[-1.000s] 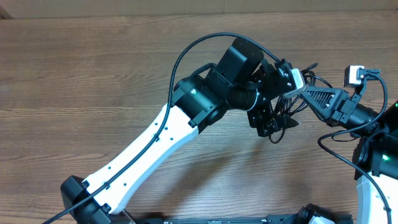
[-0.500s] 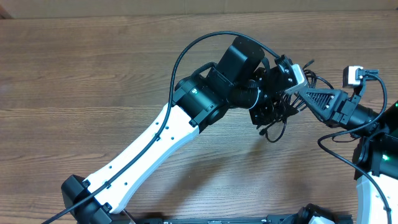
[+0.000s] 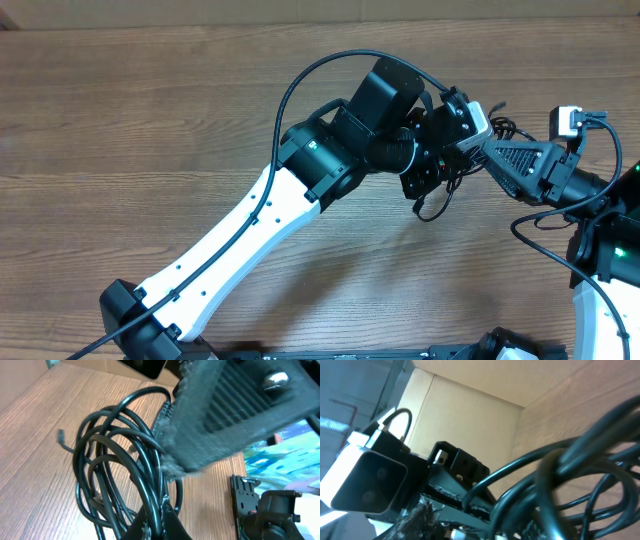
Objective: Untangle cables
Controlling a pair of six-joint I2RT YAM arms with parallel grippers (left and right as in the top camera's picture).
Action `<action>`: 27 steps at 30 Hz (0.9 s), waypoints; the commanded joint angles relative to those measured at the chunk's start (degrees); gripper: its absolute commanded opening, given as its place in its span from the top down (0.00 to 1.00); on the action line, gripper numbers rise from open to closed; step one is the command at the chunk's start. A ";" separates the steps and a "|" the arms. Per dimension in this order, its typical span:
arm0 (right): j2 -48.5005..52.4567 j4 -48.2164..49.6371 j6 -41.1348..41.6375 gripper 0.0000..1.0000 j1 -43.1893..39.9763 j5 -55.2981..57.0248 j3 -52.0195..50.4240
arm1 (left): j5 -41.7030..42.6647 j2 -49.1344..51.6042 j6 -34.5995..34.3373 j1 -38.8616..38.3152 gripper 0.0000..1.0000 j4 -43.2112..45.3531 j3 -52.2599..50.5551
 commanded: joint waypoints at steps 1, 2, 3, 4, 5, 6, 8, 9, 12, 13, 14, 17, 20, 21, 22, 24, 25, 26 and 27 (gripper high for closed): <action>-0.61 0.24 -0.04 0.43 0.33 -1.33 0.79 | -1.81 0.39 -6.14 2.01 0.96 1.31 0.37; -0.61 0.24 -0.04 0.43 0.33 -1.33 0.79 | -0.83 0.39 -6.88 2.56 0.96 1.55 0.37; -0.61 0.24 -0.24 0.43 0.33 -1.33 0.79 | 1.73 0.39 -6.84 2.93 0.96 1.86 0.37; -0.61 0.26 -0.28 0.44 0.33 -1.33 0.79 | 2.95 0.39 -6.84 2.97 0.96 2.10 0.37; -0.61 0.24 -0.46 0.45 0.33 -1.33 0.79 | 2.99 0.39 -6.84 2.95 0.96 2.23 0.37; -0.61 0.26 -0.46 0.49 0.33 -1.33 0.79 | 3.04 0.39 -6.86 2.95 0.96 2.32 0.37; -0.61 0.26 -0.57 0.55 0.33 -1.33 0.79 | 3.61 0.39 -7.08 2.60 0.96 2.38 0.37; -0.61 0.26 -1.44 0.55 0.33 -1.31 0.79 | 4.81 0.39 -7.02 2.25 0.96 2.54 0.37; -0.61 0.26 -1.77 0.57 0.33 -1.31 0.79 | 5.16 0.39 -7.04 1.29 0.96 3.30 0.37; -0.61 0.24 -1.77 0.64 0.33 -1.31 0.79 | 5.20 0.39 -7.06 1.20 0.96 3.63 0.37; -0.61 0.26 -1.77 0.65 0.33 -1.31 0.79 | 5.62 0.39 -7.04 1.16 0.96 3.89 0.37; -0.61 0.26 -1.97 0.73 0.33 -1.25 0.79 | 6.01 0.39 -7.06 1.14 0.96 4.00 0.37; -0.61 0.24 -1.95 0.93 0.33 -1.25 0.79 | 5.99 0.39 -7.06 0.92 0.96 4.02 0.37; -0.61 0.24 -1.95 0.96 0.33 -1.27 0.79 | 5.97 0.39 -7.06 0.92 0.96 4.02 0.37; -0.61 0.24 -1.95 0.96 0.33 -1.29 0.79 | 5.97 0.39 -7.06 0.92 0.96 4.00 0.37; -0.61 0.24 -1.95 0.96 0.33 -1.29 0.79 | 6.01 0.39 -7.08 0.92 0.96 4.02 0.37; -0.61 0.24 -1.95 0.96 0.33 -1.29 0.79 | 5.99 0.39 -7.10 0.92 0.96 4.00 0.37; -0.61 0.24 -1.95 0.96 0.33 -1.29 0.79 | 5.99 0.39 -7.10 0.92 0.96 4.00 0.37; -0.61 0.24 -1.95 0.96 0.33 -1.31 0.79 | 5.99 0.39 -7.10 0.92 0.96 4.00 0.37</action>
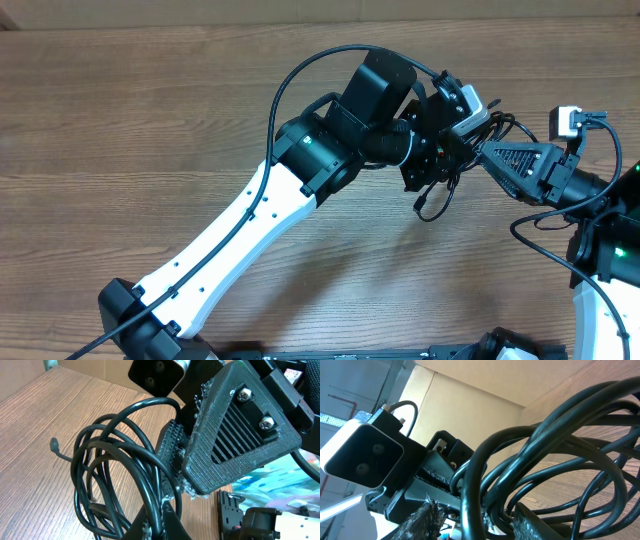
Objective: Untangle cables
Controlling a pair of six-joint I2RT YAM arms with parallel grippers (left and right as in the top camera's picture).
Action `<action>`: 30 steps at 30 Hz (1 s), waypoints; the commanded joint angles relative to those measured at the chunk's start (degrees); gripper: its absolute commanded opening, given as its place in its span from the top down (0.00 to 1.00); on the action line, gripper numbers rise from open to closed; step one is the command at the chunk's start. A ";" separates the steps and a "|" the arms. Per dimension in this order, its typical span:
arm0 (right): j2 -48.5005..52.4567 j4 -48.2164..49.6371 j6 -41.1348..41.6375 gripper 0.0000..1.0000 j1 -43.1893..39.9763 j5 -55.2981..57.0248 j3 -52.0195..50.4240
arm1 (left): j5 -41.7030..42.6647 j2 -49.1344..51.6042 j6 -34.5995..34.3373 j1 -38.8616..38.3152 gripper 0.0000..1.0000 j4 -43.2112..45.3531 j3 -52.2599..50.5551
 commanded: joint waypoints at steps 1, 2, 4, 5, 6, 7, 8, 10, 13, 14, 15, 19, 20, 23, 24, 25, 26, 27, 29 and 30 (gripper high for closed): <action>-0.61 0.33 -0.63 0.96 0.33 -0.92 0.79 | 2.12 0.28 -0.22 -0.48 0.96 0.66 0.39; -0.61 0.35 -0.63 0.96 0.33 -0.92 0.79 | 2.12 0.28 -0.37 -0.48 0.96 0.66 0.39; -0.61 0.33 -0.63 0.83 0.33 -0.90 0.79 | 2.10 0.28 -0.35 -0.46 0.96 0.68 0.39; -0.59 0.35 -0.63 0.43 0.33 -0.74 0.79 | 2.05 0.28 -0.35 -0.42 0.96 0.68 0.39; -0.59 0.33 -0.63 0.32 0.33 -0.72 0.79 | 1.90 0.28 -0.35 -0.37 0.96 0.68 0.39; -0.55 0.33 -0.61 0.19 0.33 -0.72 0.79 | 1.66 0.28 -0.35 -0.35 0.96 0.68 0.39; -0.55 0.33 -0.61 0.16 0.33 -0.70 0.79 | 1.66 0.28 -0.35 -0.33 0.96 0.68 0.39; -0.55 0.33 -0.61 0.14 0.33 -0.70 0.79 | 1.49 0.28 -0.33 -0.31 0.96 0.68 0.39; -0.55 0.33 -0.61 0.15 0.33 -0.70 0.79 | 1.49 0.28 -0.33 0.15 0.96 0.70 0.39; -0.55 0.33 -0.61 0.18 0.33 -0.70 0.79 | 1.49 0.28 -0.33 0.37 0.96 0.70 0.39; -0.55 0.33 -0.61 0.37 0.33 -0.70 0.79 | 1.55 0.28 -0.37 0.83 0.96 0.70 0.39; -0.55 0.33 -0.61 0.78 0.33 -0.15 0.79 | 1.95 0.28 -0.96 1.55 0.96 0.72 0.39; -0.55 0.33 -0.61 0.83 0.33 0.33 0.79 | 1.99 0.28 -0.96 1.55 0.96 0.72 0.39; -0.55 0.33 -0.61 0.85 0.33 0.81 0.79 | 1.95 0.28 -0.94 1.46 0.96 0.87 0.39; -0.55 0.33 -0.61 0.94 0.33 0.85 0.79 | 1.95 0.28 -0.94 1.49 0.96 1.38 0.39; -0.55 0.33 -0.61 0.96 0.33 0.92 0.79 | 1.95 0.28 -0.96 1.49 0.96 1.60 0.39; -0.55 0.33 -0.61 0.96 0.33 1.05 0.79 | 1.95 0.28 -0.94 1.46 0.96 1.97 0.39; -0.55 0.33 -0.61 0.96 0.33 1.18 0.79 | 1.92 0.28 -0.96 1.49 0.96 2.38 0.39; -0.55 0.33 -0.61 0.96 0.33 1.25 0.79 | 1.53 0.28 -0.94 1.55 0.96 2.89 0.39; -0.55 0.33 -0.61 0.96 0.33 1.25 0.79 | 0.52 0.28 -0.94 1.68 0.96 2.97 0.39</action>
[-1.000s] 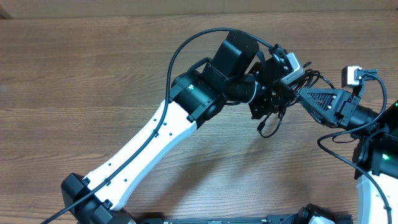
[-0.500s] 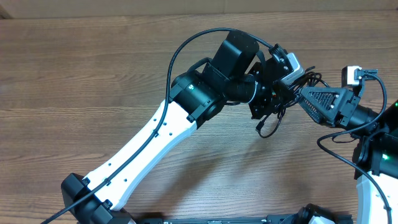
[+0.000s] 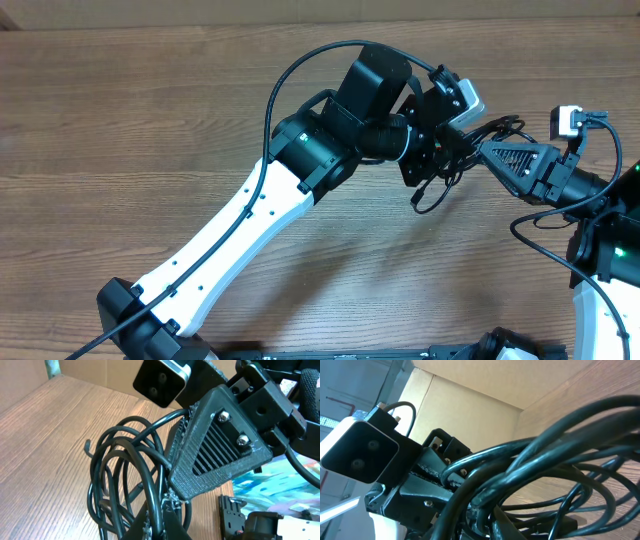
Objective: Untangle cables
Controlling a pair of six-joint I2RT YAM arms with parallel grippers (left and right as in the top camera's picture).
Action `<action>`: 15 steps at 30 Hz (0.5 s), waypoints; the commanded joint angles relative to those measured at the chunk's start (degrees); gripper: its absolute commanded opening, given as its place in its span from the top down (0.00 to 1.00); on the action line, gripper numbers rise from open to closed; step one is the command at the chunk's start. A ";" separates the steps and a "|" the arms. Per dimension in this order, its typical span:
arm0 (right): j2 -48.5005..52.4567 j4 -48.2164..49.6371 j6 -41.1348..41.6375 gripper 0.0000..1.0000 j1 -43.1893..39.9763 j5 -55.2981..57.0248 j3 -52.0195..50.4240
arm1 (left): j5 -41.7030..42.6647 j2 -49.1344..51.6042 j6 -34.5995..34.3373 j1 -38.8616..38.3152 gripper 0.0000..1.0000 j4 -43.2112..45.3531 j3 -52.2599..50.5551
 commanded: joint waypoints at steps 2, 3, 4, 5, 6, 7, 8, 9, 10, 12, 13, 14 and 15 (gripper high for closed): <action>-0.57 0.37 -0.42 0.96 0.33 0.11 0.79 | -1.31 0.28 -0.76 1.05 0.96 0.98 0.37; -0.57 0.37 -0.42 0.96 0.33 0.09 0.79 | -1.38 0.28 -0.76 1.38 0.96 0.94 0.37; -0.57 0.37 -0.44 0.96 0.33 0.07 0.79 | -1.44 0.28 -0.76 1.77 0.96 0.90 0.37; -0.57 0.59 -0.44 0.96 0.33 -0.11 0.79 | -1.53 0.28 -0.76 2.19 0.96 0.87 0.37; -0.57 1.03 -0.46 0.96 0.33 -0.48 0.79 | -1.75 0.28 -0.79 2.64 0.96 0.85 0.37; -0.57 1.60 -0.44 0.96 0.33 -0.85 0.79 | -2.21 0.28 -0.79 2.97 0.96 0.74 0.37; -0.57 2.71 -0.39 0.96 0.33 -1.49 0.79 | -2.82 0.28 -0.81 3.41 0.96 0.50 0.37; -0.57 3.52 -0.39 0.96 0.33 -1.92 0.79 | -3.10 0.28 -0.81 4.11 0.96 0.17 0.37; -0.57 3.63 -0.37 0.96 0.33 -2.05 0.79 | -3.65 0.28 -1.46 4.66 0.96 -0.26 0.37; -0.57 3.63 -0.39 0.96 0.33 -2.05 0.79 | -4.04 0.28 -2.05 5.90 0.96 -0.92 0.37; -0.57 3.63 -0.39 0.96 0.31 -2.03 0.79 | -4.02 0.28 -2.16 7.04 0.96 -1.66 0.37; -0.57 3.63 -0.39 0.96 0.31 -2.01 0.79 | -4.02 0.28 -2.36 7.50 0.96 -1.84 0.37; -0.57 3.63 -0.39 0.96 0.31 -1.95 0.79 | -4.00 0.28 -3.17 8.11 0.96 -2.08 0.37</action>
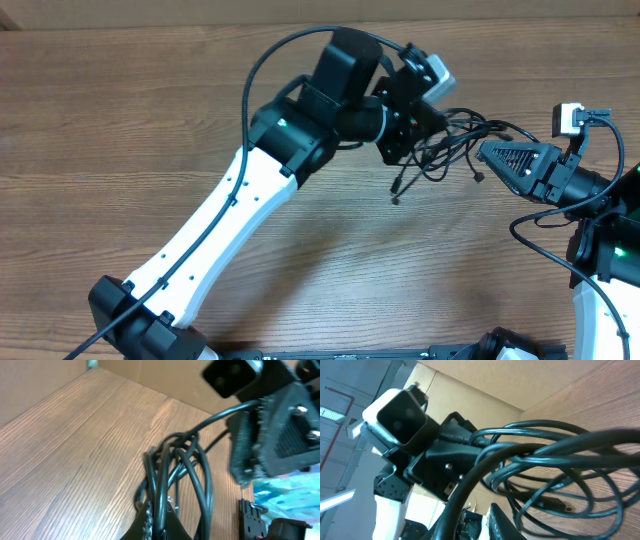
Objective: Untangle cables
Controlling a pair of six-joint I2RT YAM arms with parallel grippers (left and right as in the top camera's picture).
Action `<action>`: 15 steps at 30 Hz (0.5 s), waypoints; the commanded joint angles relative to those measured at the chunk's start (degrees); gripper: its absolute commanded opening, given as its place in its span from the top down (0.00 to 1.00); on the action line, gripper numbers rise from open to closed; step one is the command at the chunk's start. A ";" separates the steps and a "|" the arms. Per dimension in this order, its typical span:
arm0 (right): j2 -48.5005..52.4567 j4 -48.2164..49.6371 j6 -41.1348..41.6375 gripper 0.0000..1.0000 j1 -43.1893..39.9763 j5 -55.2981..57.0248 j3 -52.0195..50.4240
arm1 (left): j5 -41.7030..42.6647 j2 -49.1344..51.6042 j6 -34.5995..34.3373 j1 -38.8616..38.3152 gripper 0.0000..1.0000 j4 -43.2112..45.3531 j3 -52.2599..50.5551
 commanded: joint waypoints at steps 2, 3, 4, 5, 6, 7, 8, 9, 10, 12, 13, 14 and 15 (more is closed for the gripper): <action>-0.57 0.50 -0.35 0.85 0.28 -0.28 0.79 | -1.33 0.28 -2.82 3.34 0.96 -0.48 0.37; -0.57 0.48 -0.11 0.61 0.28 0.26 0.79 | -1.33 0.28 -2.82 3.41 0.96 -0.48 0.37; -0.57 0.48 0.28 0.40 0.31 0.87 0.79 | -1.36 0.28 -2.80 3.43 0.96 -0.44 0.37; -0.57 0.48 0.28 0.27 0.31 1.33 0.79 | -1.36 0.28 -2.82 3.43 0.96 -0.46 0.37; -0.57 0.48 0.26 0.19 0.31 1.70 0.79 | -1.42 0.28 -2.82 3.43 0.96 -0.46 0.37; -0.57 0.50 0.28 0.06 0.31 2.64 0.79 | -1.64 0.28 -2.80 3.43 0.96 -0.44 0.37; -0.57 0.50 0.28 0.00 0.31 3.19 0.79 | -1.95 0.28 -2.80 3.43 0.96 -0.42 0.37; -0.57 0.50 0.26 0.00 0.31 3.69 0.79 | -2.21 0.28 -2.80 3.43 0.96 -0.42 0.37; -0.57 0.48 0.26 0.00 0.31 4.13 0.79 | -2.67 0.28 -2.82 3.45 0.96 -0.37 0.37; -0.57 0.48 0.48 0.00 0.31 4.70 0.79 | -3.48 0.28 -2.80 3.45 0.96 -0.33 0.37; -0.57 0.48 0.48 0.00 0.31 4.70 0.79 | -3.50 0.28 -2.80 3.45 0.96 -0.20 0.37; -0.57 0.48 0.81 0.00 0.31 4.70 0.79 | -3.54 0.28 -2.82 3.45 0.96 -0.02 0.37; -0.57 0.44 1.86 0.00 0.31 4.68 0.79 | -3.56 0.28 -2.82 3.45 0.96 0.26 0.37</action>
